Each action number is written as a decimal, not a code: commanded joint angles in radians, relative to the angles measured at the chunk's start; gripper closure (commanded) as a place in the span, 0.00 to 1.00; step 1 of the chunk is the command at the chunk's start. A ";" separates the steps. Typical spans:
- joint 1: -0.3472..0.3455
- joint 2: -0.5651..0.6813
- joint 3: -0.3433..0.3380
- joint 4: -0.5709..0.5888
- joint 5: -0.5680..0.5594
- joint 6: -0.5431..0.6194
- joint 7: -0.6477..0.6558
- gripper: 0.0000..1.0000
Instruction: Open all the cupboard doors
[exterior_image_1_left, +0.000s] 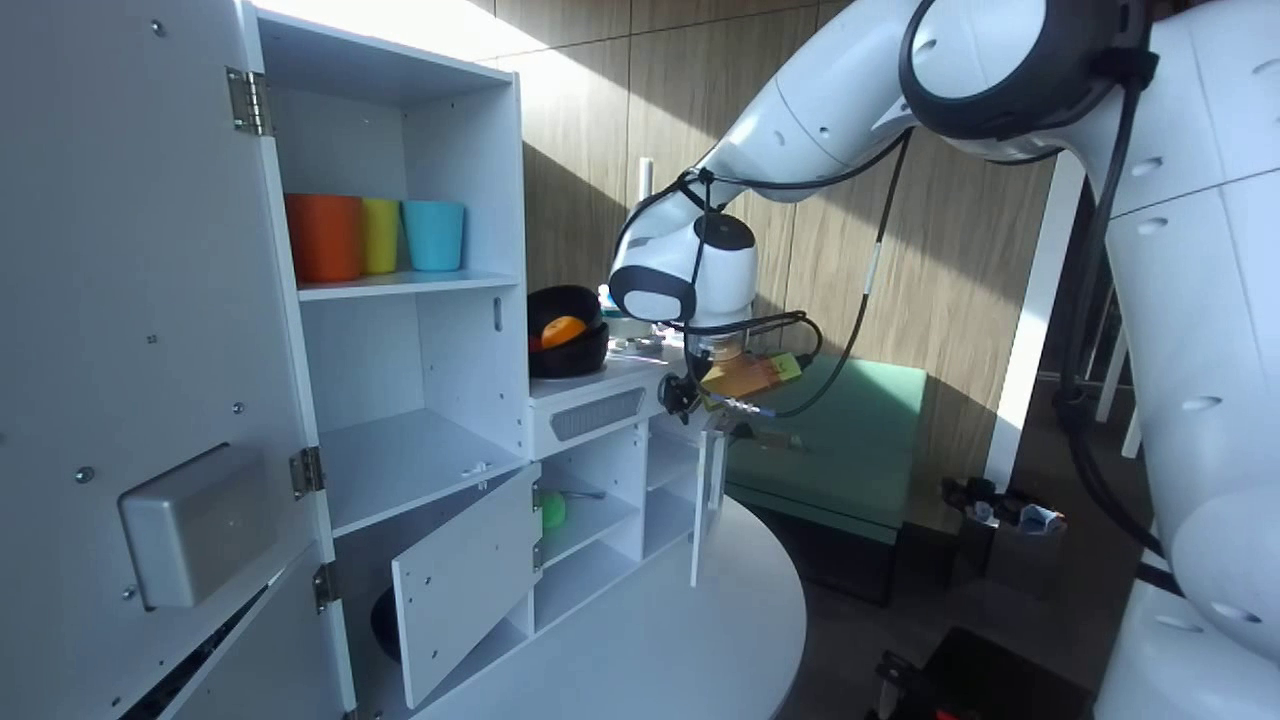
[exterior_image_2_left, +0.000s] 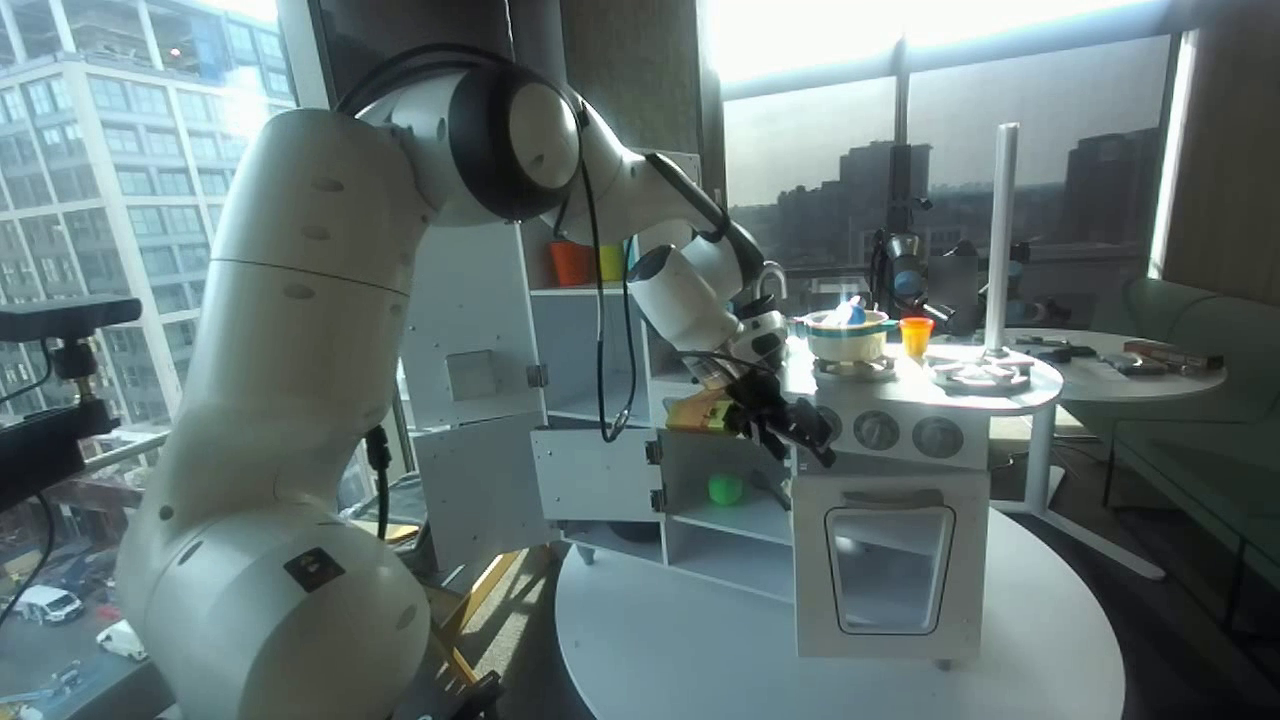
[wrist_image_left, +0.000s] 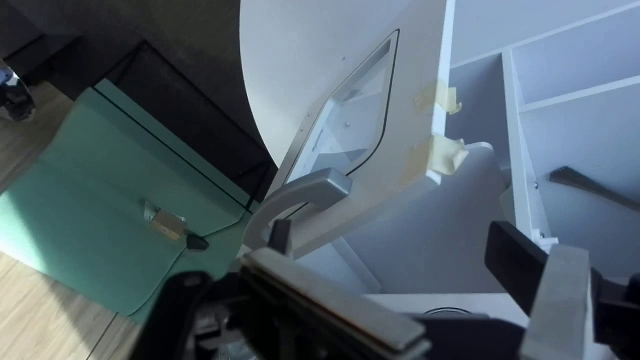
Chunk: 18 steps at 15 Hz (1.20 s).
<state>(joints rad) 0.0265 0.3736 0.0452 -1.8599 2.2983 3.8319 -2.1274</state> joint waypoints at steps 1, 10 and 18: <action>-0.025 0.061 0.021 0.099 0.053 0.019 -0.025 0.00; -0.034 0.099 0.054 0.086 0.018 -0.143 -0.079 0.00; -0.071 0.099 0.059 0.046 0.027 -0.095 -0.154 0.00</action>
<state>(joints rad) -0.0203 0.4943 0.0928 -1.8017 2.3189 3.6905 -2.2277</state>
